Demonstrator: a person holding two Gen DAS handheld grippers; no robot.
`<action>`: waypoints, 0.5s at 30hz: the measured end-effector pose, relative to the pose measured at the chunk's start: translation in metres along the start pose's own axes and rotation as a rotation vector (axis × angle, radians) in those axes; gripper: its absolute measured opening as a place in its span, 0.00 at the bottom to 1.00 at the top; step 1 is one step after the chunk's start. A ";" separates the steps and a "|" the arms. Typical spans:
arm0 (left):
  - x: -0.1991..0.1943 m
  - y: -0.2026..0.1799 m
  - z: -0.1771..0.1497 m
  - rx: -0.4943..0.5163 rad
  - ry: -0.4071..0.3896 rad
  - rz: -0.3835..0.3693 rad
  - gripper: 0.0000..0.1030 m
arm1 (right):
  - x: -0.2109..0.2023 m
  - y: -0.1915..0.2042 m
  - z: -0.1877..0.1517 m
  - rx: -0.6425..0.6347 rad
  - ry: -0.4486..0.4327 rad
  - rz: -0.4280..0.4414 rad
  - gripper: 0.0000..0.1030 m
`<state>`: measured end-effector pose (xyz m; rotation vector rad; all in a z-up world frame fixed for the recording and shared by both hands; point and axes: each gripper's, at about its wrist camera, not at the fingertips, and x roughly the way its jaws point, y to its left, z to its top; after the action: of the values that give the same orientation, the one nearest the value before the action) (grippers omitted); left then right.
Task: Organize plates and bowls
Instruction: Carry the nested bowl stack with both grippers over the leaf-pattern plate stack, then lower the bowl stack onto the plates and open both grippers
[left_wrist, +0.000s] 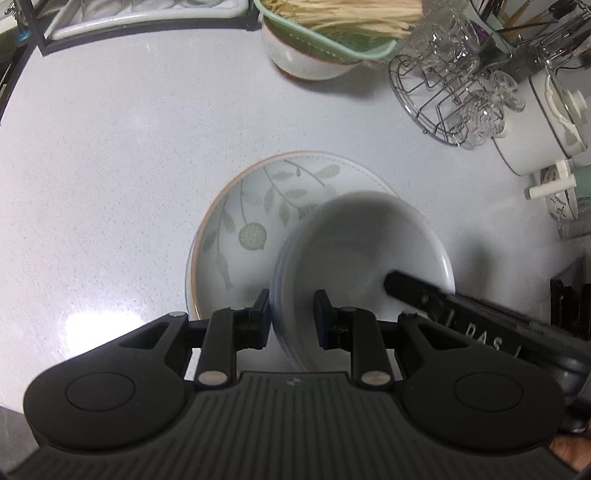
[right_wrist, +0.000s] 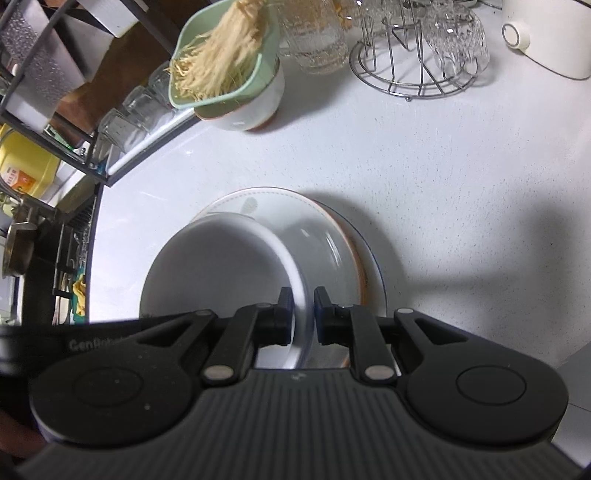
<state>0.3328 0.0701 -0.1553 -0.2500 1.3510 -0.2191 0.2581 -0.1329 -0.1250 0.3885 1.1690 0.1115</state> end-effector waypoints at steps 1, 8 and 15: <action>0.002 -0.001 -0.002 0.000 0.002 0.000 0.26 | 0.001 0.001 0.001 -0.013 -0.002 -0.003 0.16; 0.008 0.004 -0.008 -0.003 0.000 0.016 0.28 | 0.007 -0.003 0.004 -0.031 0.006 -0.007 0.21; -0.026 0.008 -0.005 -0.006 -0.083 0.044 0.33 | -0.017 0.001 0.007 -0.051 -0.058 -0.006 0.44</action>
<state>0.3225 0.0857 -0.1343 -0.2321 1.2741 -0.1661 0.2578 -0.1385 -0.1077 0.3407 1.1075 0.1238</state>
